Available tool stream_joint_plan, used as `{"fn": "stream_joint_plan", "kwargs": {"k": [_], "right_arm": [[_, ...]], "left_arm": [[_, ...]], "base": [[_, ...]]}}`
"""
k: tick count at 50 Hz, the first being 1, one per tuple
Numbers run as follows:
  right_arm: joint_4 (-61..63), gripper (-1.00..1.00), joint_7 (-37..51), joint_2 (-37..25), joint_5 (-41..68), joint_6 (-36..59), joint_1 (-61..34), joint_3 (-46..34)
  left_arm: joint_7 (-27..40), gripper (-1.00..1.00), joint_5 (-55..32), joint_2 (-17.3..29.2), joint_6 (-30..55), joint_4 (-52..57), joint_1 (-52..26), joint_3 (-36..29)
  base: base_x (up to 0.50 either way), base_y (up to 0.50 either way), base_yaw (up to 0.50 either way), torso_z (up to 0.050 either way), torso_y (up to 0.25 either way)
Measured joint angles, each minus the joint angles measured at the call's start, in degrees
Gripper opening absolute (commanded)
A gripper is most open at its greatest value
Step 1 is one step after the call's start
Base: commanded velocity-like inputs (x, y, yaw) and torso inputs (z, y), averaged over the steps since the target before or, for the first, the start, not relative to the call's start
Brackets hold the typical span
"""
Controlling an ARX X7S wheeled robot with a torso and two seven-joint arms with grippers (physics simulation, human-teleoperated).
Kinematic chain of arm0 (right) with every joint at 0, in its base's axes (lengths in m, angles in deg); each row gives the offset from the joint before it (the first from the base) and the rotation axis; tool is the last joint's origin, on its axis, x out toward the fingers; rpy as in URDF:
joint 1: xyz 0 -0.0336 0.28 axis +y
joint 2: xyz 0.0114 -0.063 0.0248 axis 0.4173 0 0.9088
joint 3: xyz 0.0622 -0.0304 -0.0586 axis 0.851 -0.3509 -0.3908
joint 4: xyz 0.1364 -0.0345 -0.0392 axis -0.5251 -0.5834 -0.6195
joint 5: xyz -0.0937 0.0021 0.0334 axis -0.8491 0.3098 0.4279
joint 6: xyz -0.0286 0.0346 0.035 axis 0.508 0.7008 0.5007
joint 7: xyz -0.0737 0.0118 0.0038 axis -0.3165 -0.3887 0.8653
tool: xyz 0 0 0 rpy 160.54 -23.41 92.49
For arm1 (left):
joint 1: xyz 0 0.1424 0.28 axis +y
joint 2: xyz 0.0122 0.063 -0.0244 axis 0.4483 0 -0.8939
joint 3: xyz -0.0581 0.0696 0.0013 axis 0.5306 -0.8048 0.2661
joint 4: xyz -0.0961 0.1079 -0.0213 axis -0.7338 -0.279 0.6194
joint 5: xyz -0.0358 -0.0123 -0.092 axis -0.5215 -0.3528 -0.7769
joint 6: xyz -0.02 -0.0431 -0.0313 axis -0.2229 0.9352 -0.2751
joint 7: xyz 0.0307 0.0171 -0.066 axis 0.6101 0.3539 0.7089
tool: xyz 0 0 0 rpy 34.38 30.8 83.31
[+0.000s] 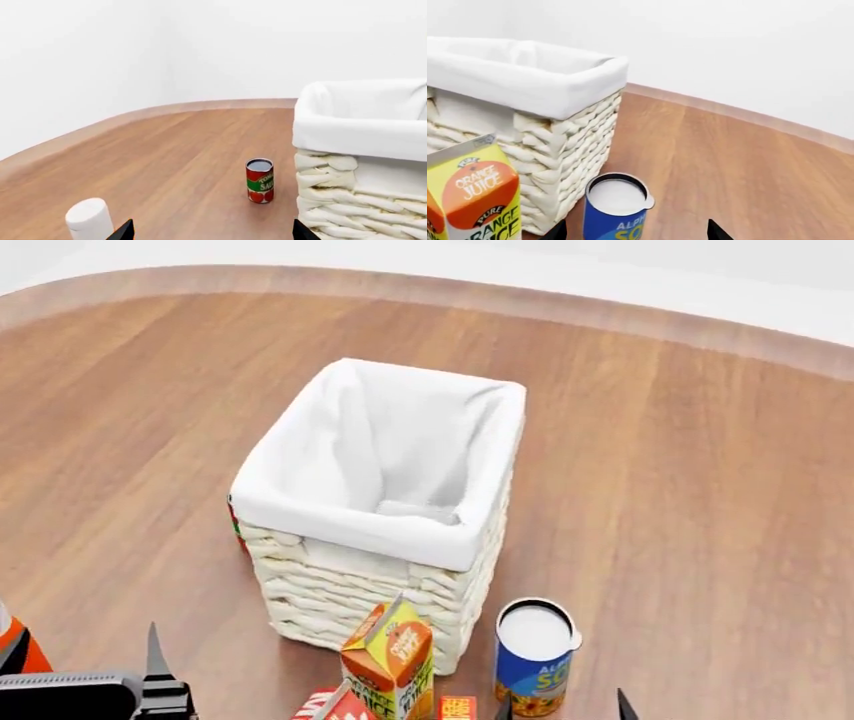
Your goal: Pick up the butter and put it in the basket.
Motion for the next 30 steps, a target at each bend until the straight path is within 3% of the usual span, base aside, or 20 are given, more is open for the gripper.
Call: {"fn": "stream_joint_plan", "kwargs": {"k": [4, 30], "right_arm": [[0.11, 1.0, 0.31, -0.09, 0.02, -0.09, 0.08, -0.05], [0.07, 1.0, 1.46, -0.64, 0.47, -0.33, 0.02, -0.73]], "left_arm": [[0.16, 1.0, 0.03, 0.11, -0.1, 0.14, 0.06, -0.15], [2.07, 1.0, -1.68, 2.14, 4.13, 5.63, -1.24, 1.66]], "base": [[0.0, 0.0, 0.0, 0.0, -0.04], [0.0, 0.0, 0.0, 0.0, -0.247]]}}
